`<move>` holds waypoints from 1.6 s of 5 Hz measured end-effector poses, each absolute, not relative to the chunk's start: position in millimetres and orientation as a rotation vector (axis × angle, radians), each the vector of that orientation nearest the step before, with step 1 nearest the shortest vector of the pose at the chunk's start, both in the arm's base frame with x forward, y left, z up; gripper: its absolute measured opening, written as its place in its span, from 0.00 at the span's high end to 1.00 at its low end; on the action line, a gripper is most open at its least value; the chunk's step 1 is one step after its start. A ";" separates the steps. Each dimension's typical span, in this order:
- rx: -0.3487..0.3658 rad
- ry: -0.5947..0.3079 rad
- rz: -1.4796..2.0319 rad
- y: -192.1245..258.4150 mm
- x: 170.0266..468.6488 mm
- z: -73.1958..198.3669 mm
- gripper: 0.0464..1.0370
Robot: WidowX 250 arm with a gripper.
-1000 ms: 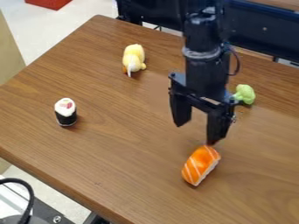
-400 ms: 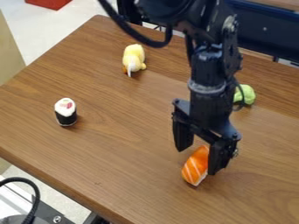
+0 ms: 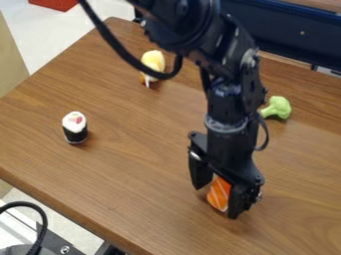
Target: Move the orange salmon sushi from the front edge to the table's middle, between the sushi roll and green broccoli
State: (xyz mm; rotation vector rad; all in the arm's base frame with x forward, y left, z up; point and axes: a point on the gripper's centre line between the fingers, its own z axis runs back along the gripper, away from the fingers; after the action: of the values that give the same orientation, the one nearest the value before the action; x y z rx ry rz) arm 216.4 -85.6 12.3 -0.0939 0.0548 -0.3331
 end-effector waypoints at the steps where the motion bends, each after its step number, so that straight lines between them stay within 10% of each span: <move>1: -0.070 -0.001 -0.318 -84.9 219.7 7.6 0.04; 3: -0.053 -0.056 -0.296 -84.2 224.5 1.1 0.09; 5: -0.089 -0.042 -0.270 -84.6 235.7 -2.1 0.50; 8: -0.095 0.016 -0.245 -78.8 225.1 21.4 0.50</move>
State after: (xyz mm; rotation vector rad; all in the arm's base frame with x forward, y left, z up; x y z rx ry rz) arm 225.1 -78.8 21.4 -0.0950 0.0159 -0.2447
